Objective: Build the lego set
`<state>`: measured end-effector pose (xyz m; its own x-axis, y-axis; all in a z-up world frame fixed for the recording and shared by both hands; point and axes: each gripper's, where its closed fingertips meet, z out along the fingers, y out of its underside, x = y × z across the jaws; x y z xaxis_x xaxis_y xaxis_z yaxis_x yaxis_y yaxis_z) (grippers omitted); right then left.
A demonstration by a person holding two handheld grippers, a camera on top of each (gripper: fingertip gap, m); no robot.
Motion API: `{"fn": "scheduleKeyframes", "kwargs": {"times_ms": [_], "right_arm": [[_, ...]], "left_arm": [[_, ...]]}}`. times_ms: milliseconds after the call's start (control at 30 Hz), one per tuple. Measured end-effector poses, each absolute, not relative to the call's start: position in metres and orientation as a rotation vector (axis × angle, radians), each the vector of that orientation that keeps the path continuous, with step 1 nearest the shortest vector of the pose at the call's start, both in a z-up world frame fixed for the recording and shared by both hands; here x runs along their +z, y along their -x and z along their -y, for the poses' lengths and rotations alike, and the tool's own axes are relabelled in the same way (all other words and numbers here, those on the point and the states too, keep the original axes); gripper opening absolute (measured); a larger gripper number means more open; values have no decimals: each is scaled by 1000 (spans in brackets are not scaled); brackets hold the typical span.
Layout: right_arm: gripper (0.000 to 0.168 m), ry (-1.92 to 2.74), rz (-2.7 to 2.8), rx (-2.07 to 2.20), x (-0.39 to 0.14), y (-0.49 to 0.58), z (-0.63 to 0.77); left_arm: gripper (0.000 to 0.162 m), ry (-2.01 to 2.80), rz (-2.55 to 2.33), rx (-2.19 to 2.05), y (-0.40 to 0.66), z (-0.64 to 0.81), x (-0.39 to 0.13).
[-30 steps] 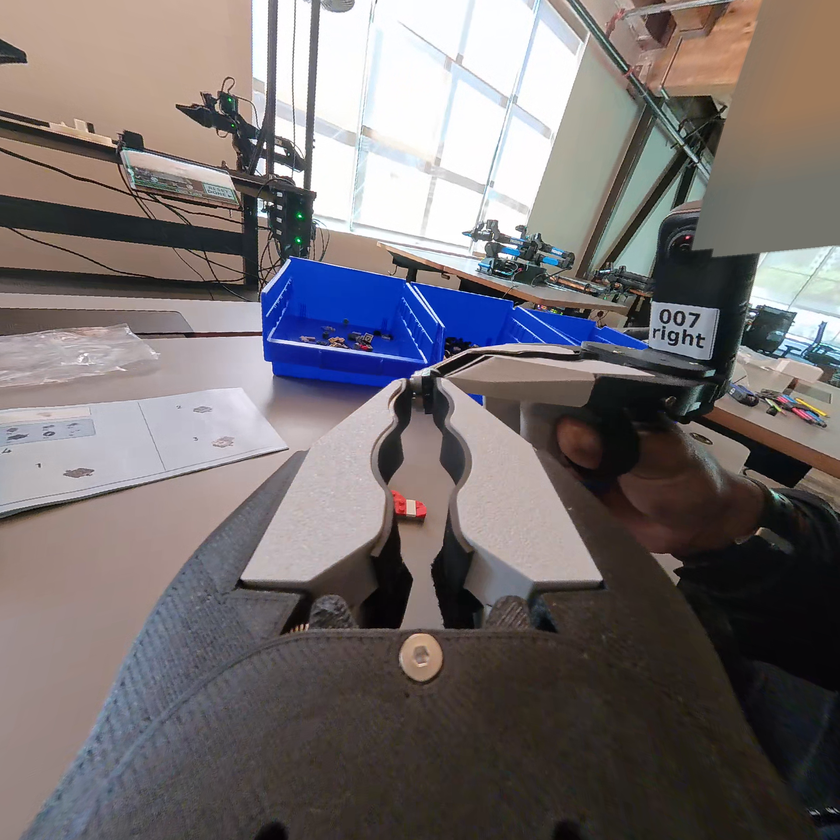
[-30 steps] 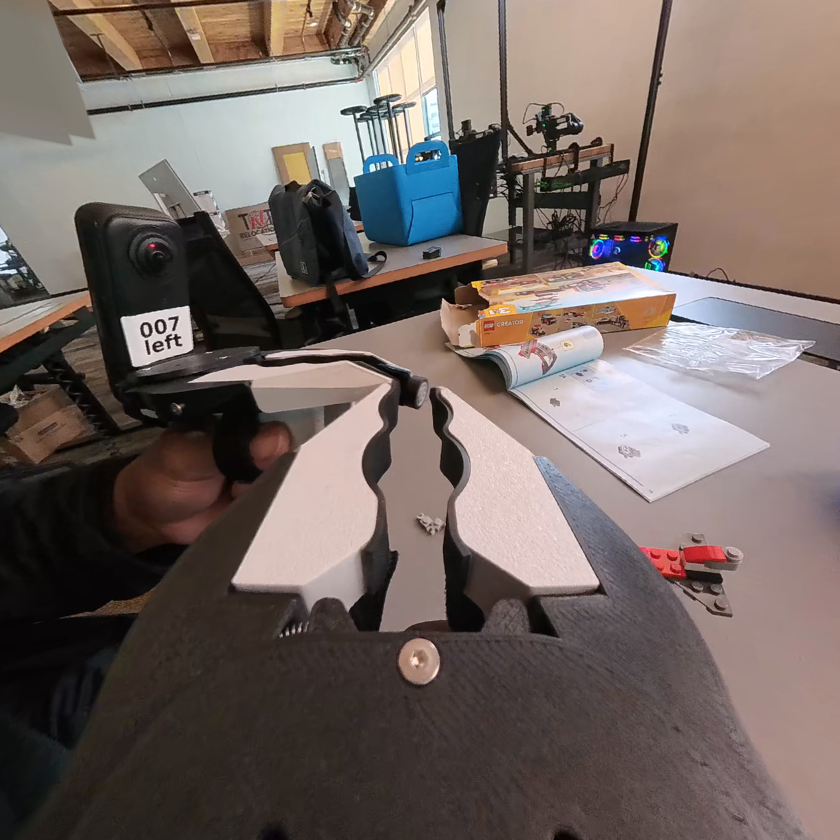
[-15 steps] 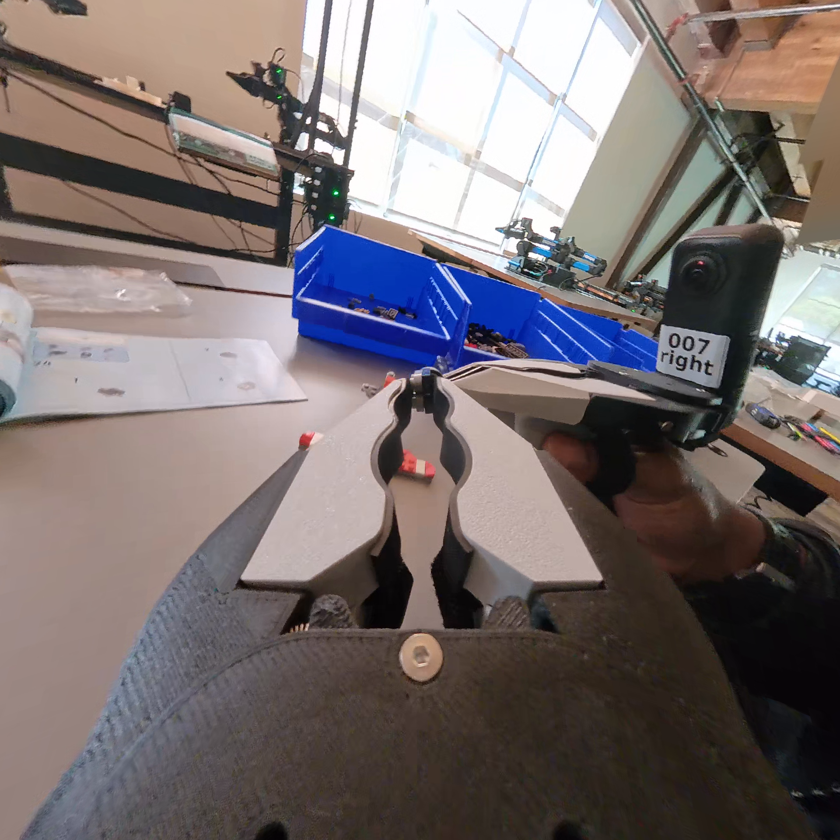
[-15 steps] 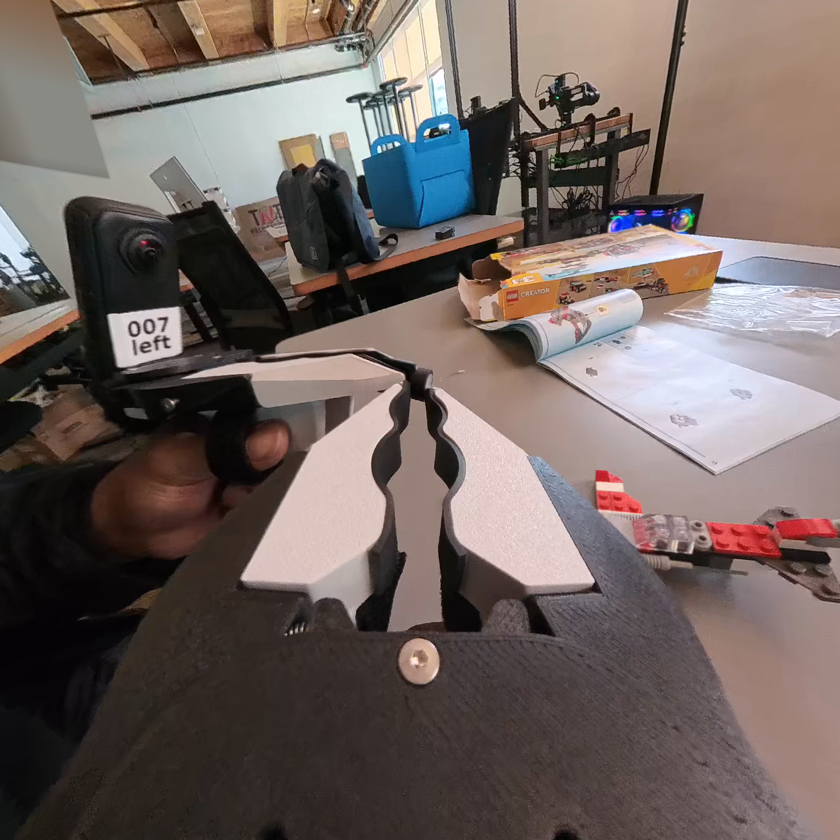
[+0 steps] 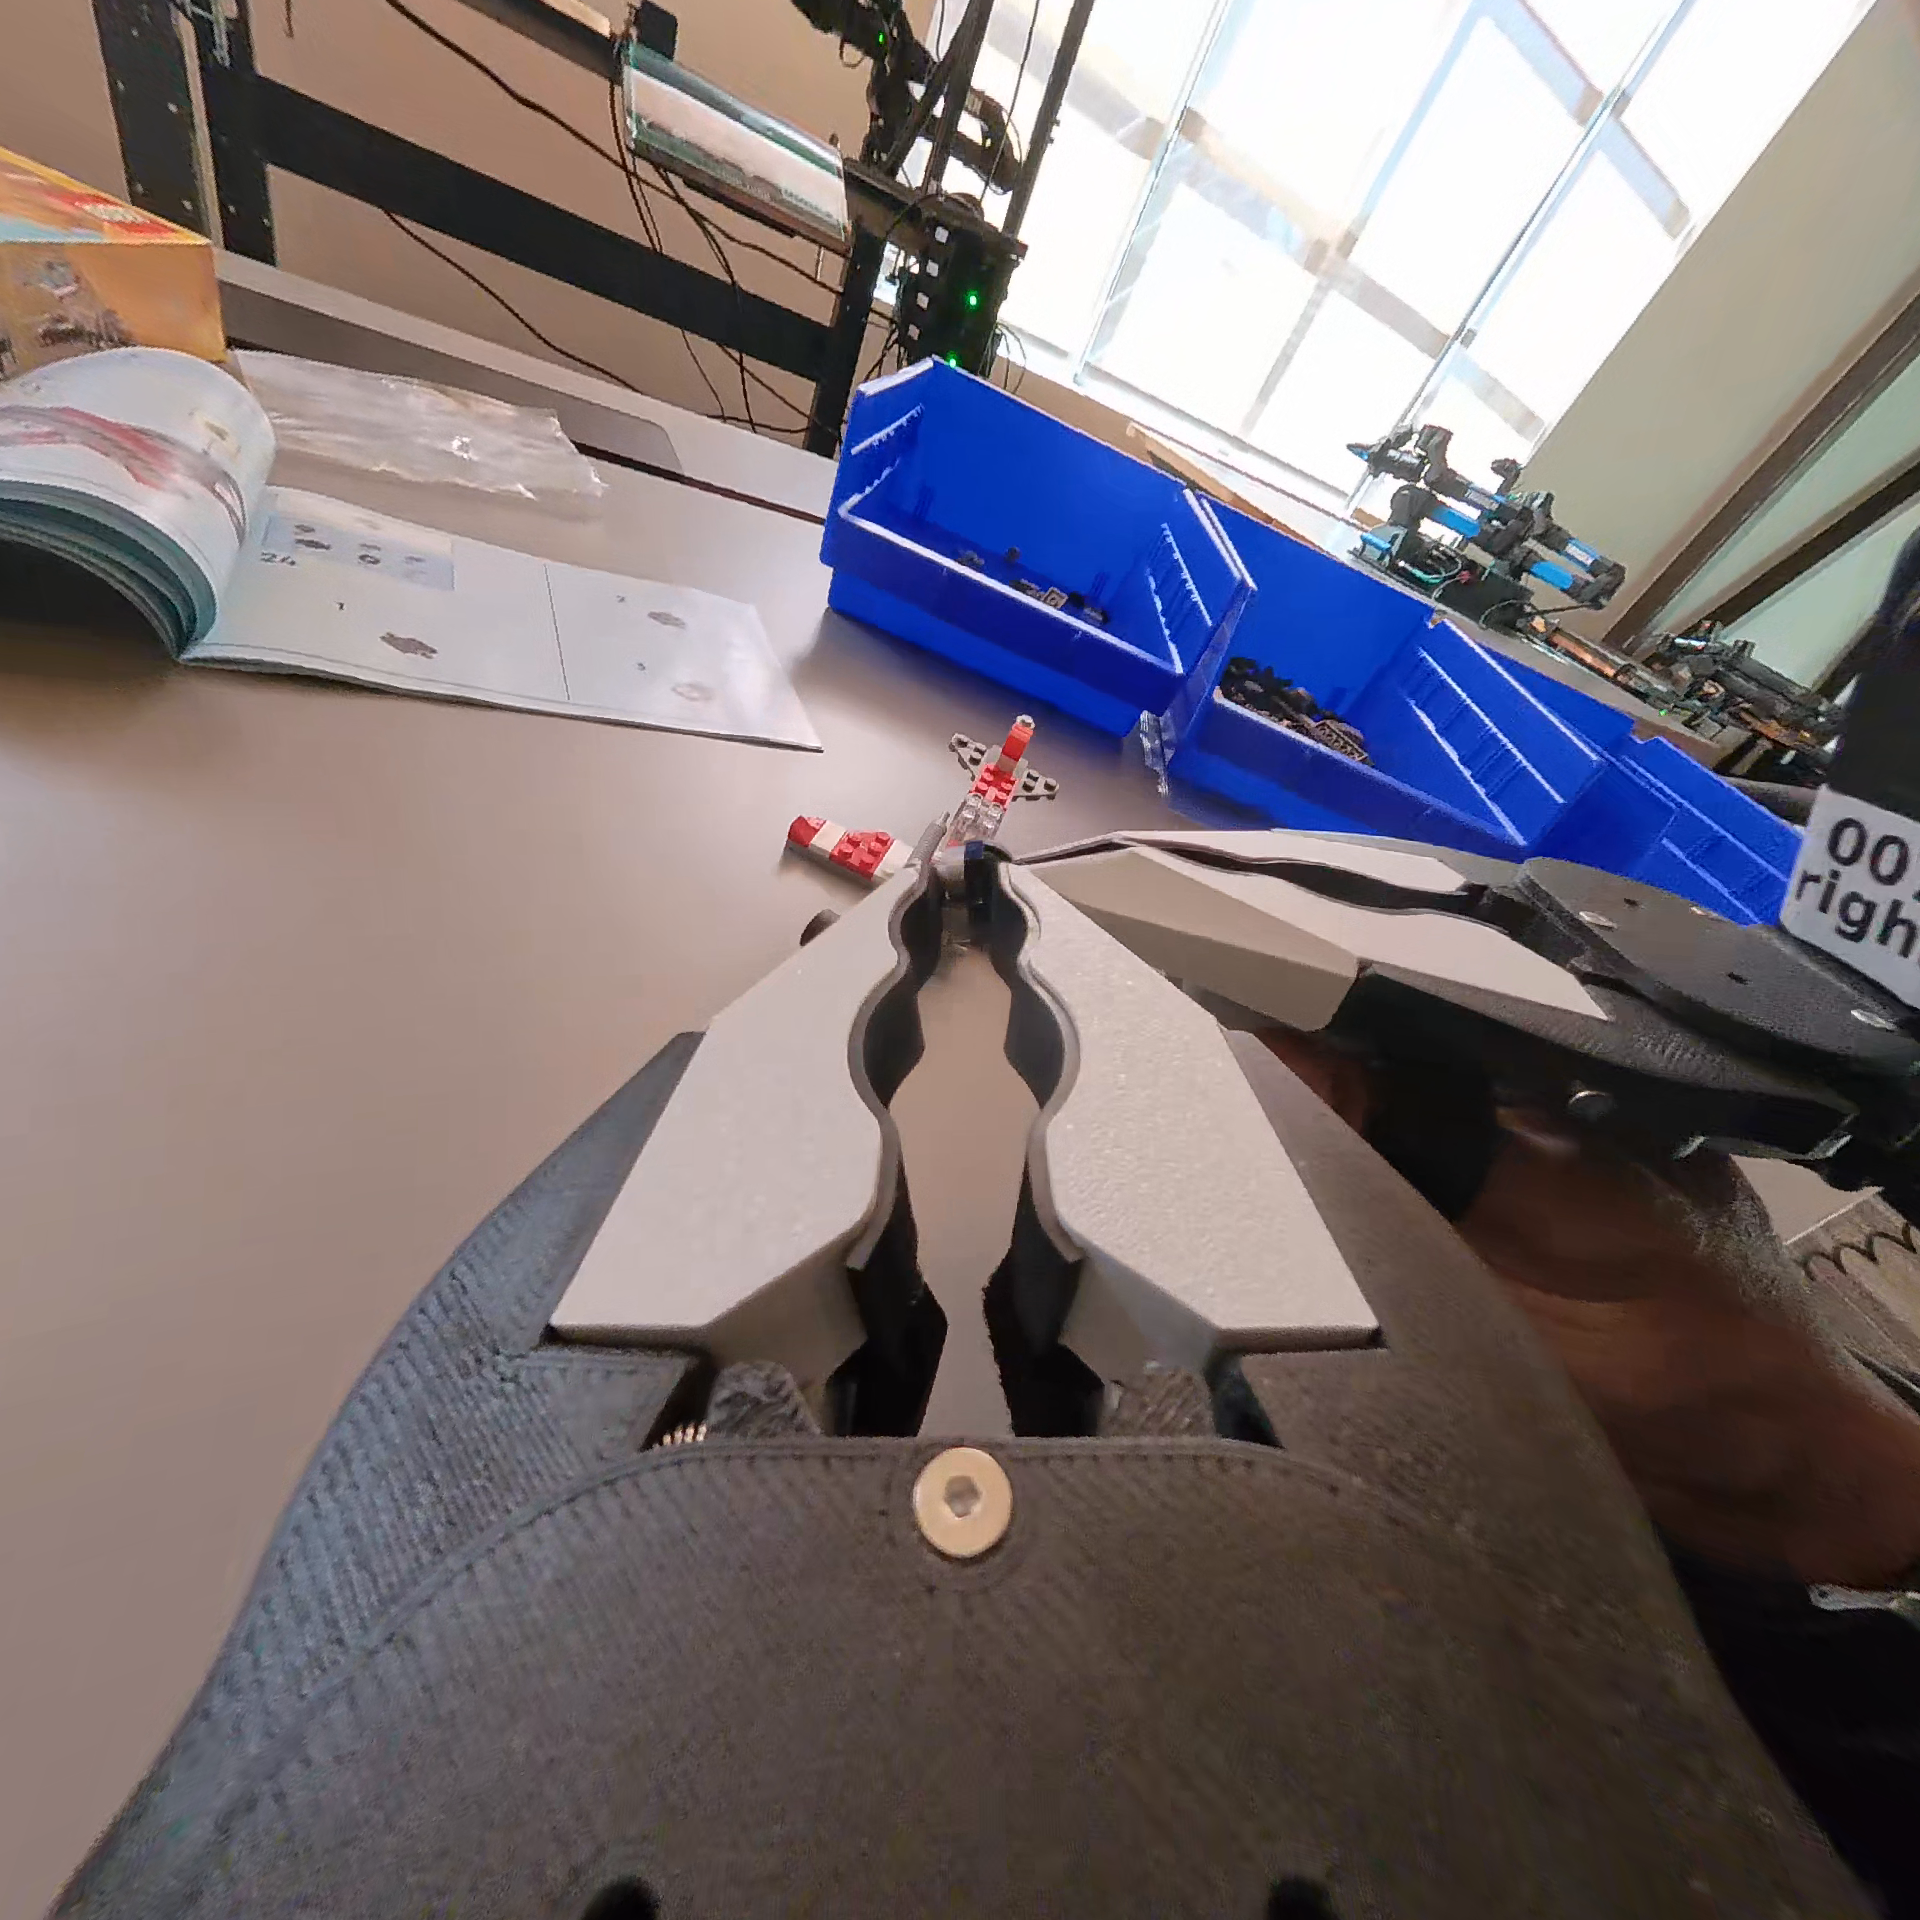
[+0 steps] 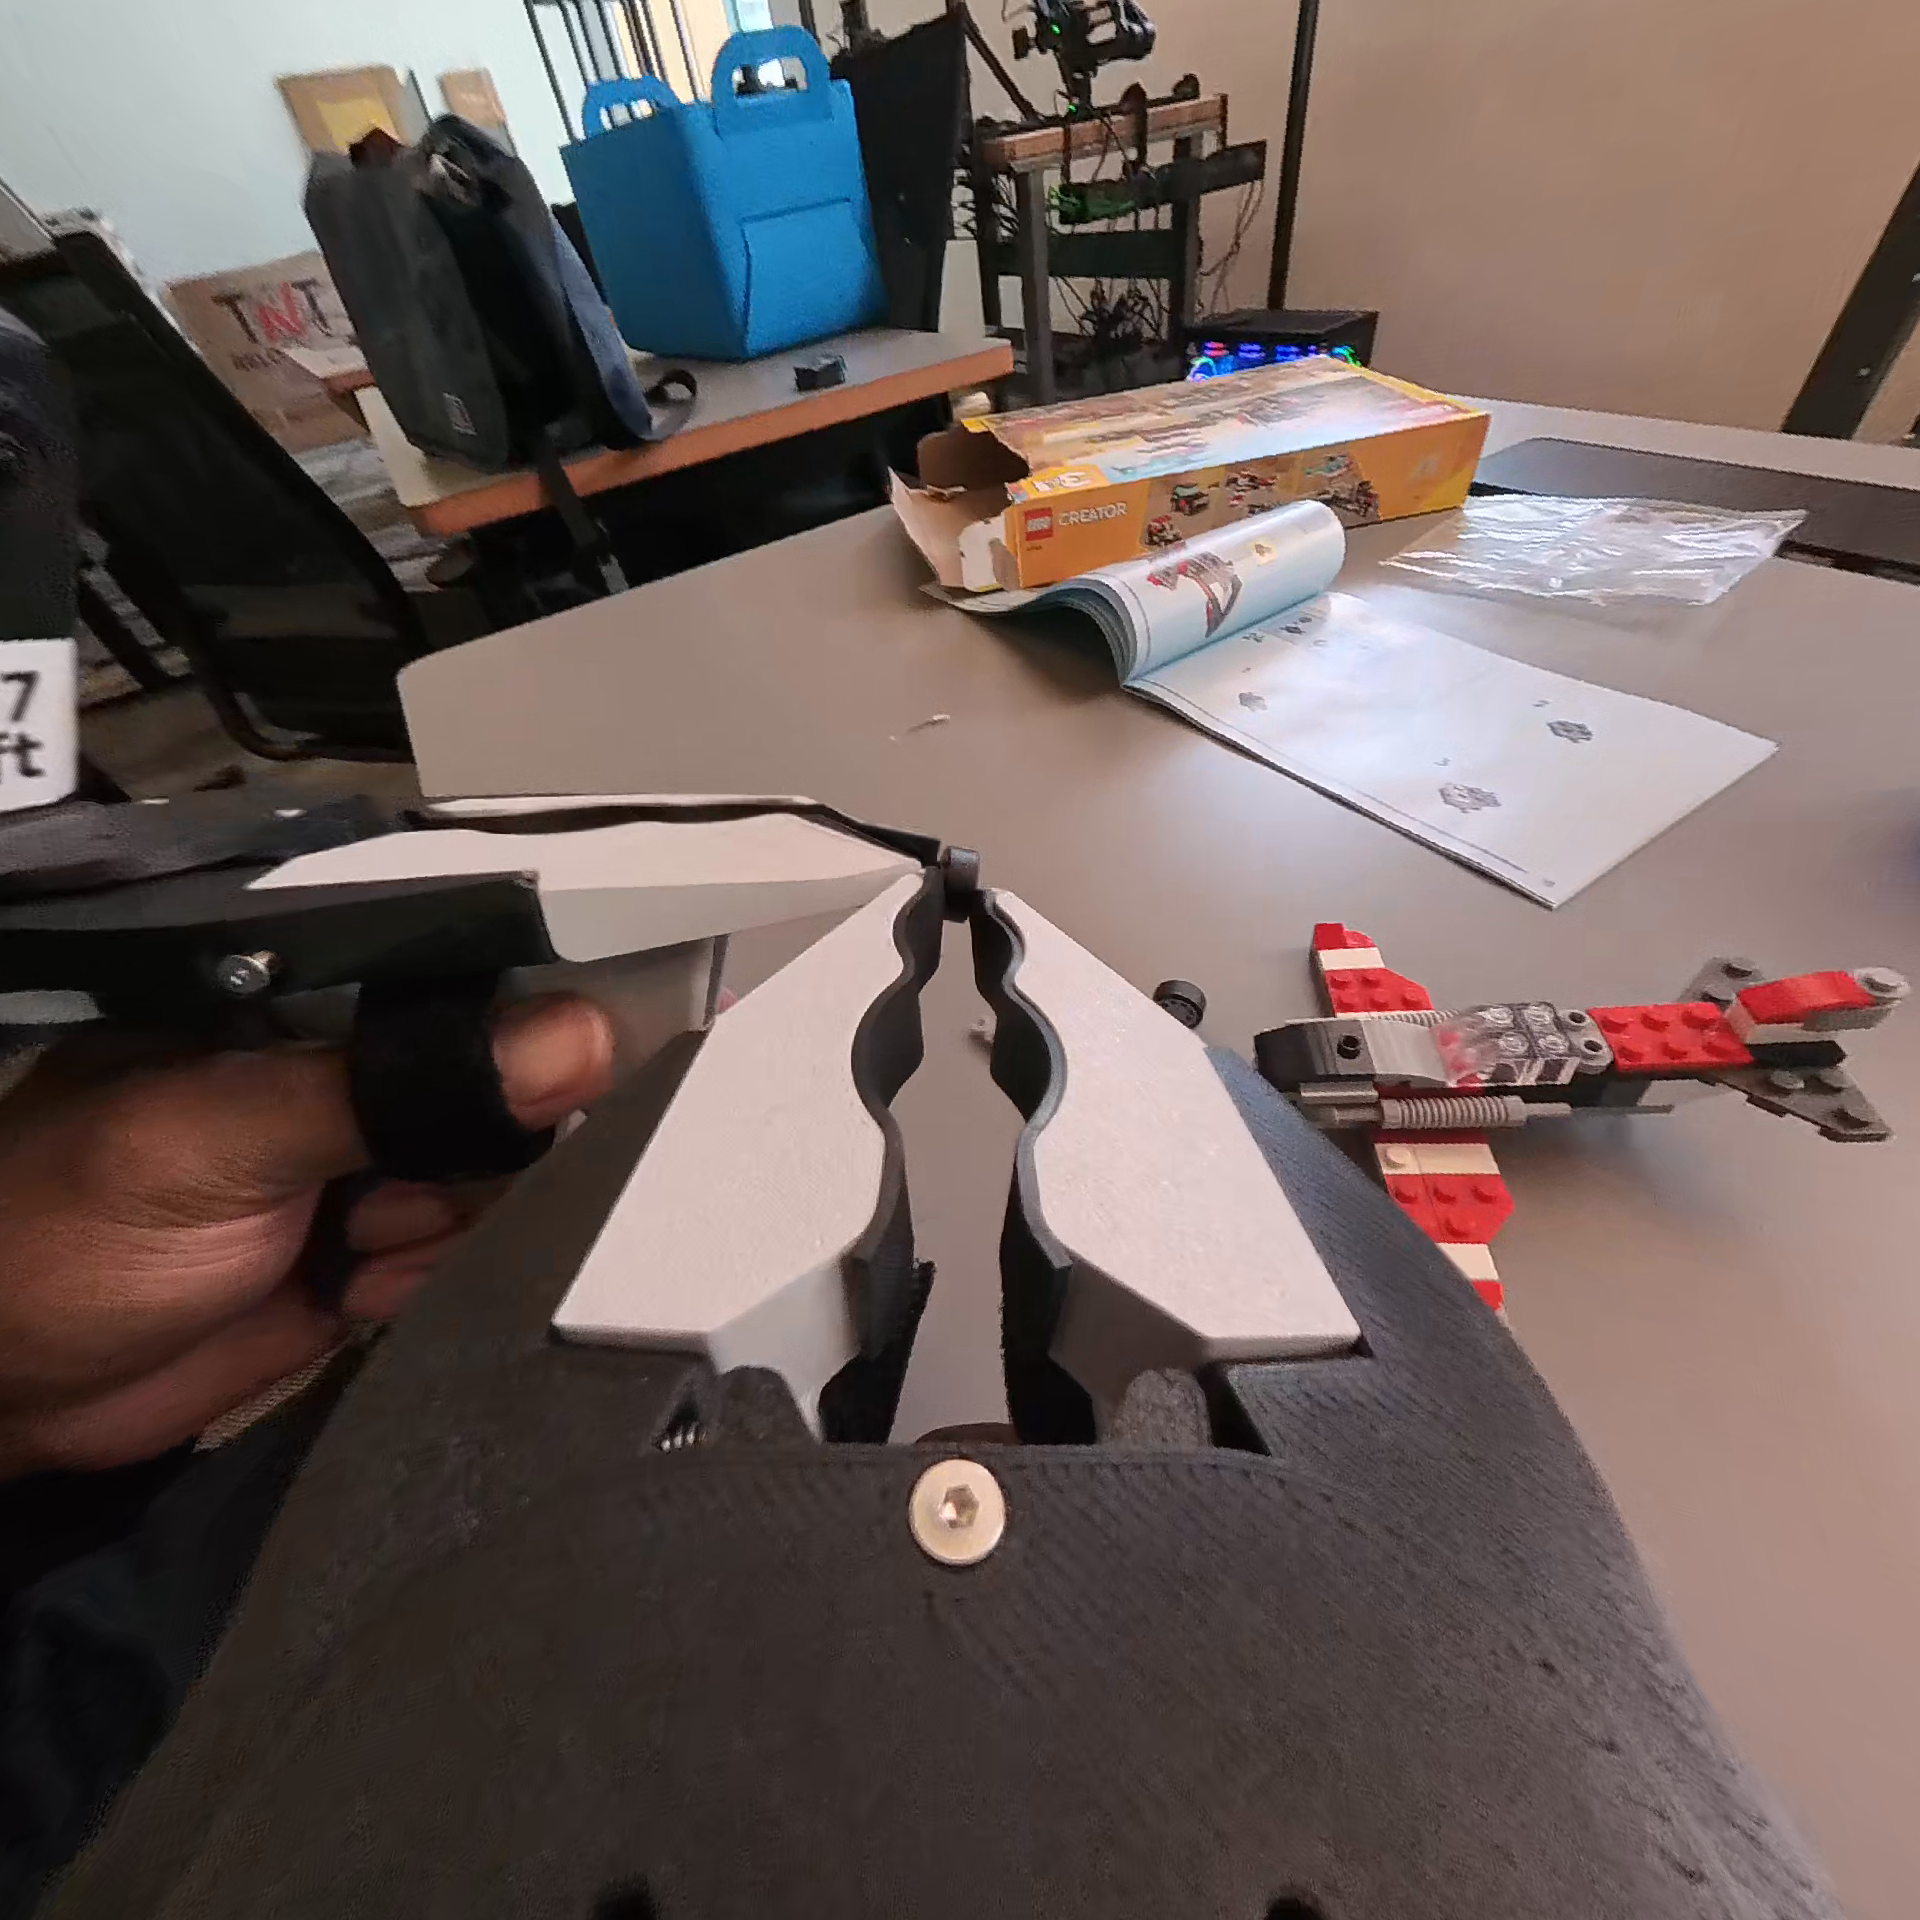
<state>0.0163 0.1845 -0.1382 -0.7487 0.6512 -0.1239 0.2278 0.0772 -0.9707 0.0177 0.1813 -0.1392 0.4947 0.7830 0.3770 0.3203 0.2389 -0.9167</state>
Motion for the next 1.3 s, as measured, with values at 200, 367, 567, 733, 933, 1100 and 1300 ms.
{"fn": "scheduleKeyframes", "kwargs": {"times_ms": [200,367,567,733,933,1100,1300], "right_arm": [[6,795,2038,1612,-142,-15,-186],[5,801,2036,1597,-143,-13,-187],[6,948,2043,1624,-148,-11,-189],[6,946,2060,1614,-150,-11,-192],[5,872,2088,1592,-151,-11,-191],[6,882,2117,1592,-154,-10,-190],[5,895,2102,1504,-158,-9,-192]], "left_arm": [[11,1351,1096,307,-17,-183,-144],[11,1339,1107,257,-17,-183,-146],[11,1405,1104,347,-15,-185,-150],[11,1426,1100,343,-15,-187,-152],[10,1369,1129,190,-15,-187,-153],[10,1364,1141,158,-14,-186,-155],[10,1422,1139,253,-13,-187,-158]]}}
